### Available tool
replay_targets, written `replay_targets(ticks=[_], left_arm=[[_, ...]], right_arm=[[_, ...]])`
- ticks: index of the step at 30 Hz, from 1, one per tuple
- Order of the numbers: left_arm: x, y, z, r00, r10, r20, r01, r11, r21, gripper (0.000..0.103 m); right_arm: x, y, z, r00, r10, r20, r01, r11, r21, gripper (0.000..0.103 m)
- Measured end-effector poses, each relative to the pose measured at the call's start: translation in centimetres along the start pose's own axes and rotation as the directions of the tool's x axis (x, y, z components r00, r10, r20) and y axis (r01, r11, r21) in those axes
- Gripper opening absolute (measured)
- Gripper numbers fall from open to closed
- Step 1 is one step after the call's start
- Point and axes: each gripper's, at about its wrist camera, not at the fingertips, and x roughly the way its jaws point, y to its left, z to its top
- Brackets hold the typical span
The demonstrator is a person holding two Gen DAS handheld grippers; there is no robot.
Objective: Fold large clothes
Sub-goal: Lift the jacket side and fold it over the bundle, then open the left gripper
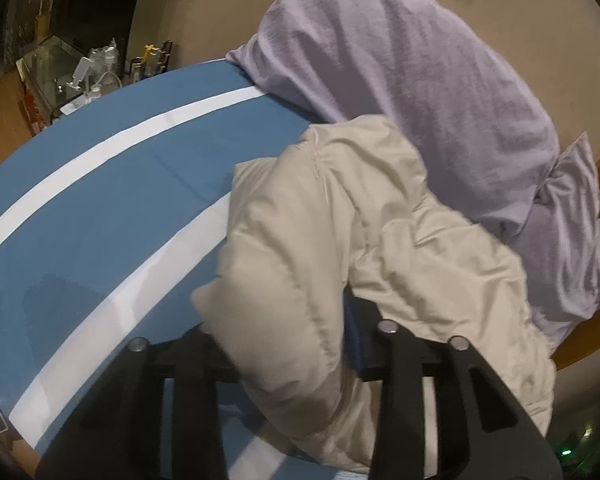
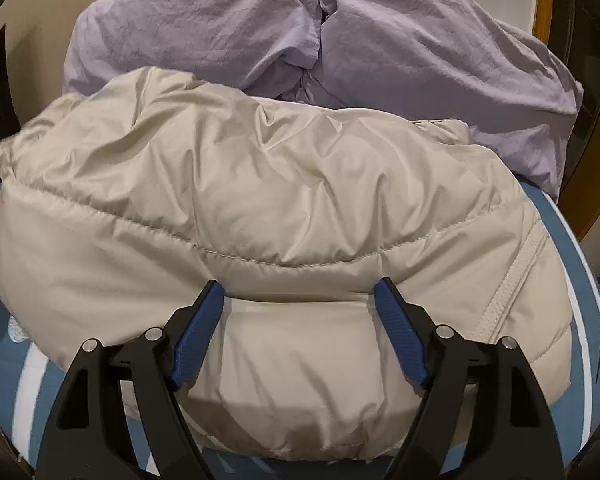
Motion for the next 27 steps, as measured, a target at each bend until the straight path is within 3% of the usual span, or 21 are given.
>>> replay_targets(ticks=[8, 14, 20, 27], left_arm=[[-2.9, -3.7, 1.0, 0.992, -0.114, 0.056, 0.112, 0.993, 0.038, 0.029], [-5.8, -8.8, 0.4, 0.97, -0.228, 0.087, 0.216, 0.968, 0.128, 0.028], [-8.0, -15.5, -2.0, 0.937, -0.345, 0.06, 0.322, 0.916, 0.241, 0.028], [-8.7, -24.4, -7.0, 0.894, -0.446, -0.032, 0.423, 0.822, 0.382, 0.028]], right_arm=[[0.6, 0.2, 0.2, 1.0, -0.012, -0.023, 0.011, 1.0, -0.01, 0.081], [0.8, 0.1, 0.4, 0.999, 0.001, -0.036, -0.001, 1.0, -0.008, 0.081], [0.7, -0.4, 0.6, 0.998, 0.047, -0.031, -0.047, 0.999, 0.007, 0.083], [-0.6, -3.1, 0.6, 0.985, 0.174, 0.008, -0.175, 0.983, 0.059, 0.083]])
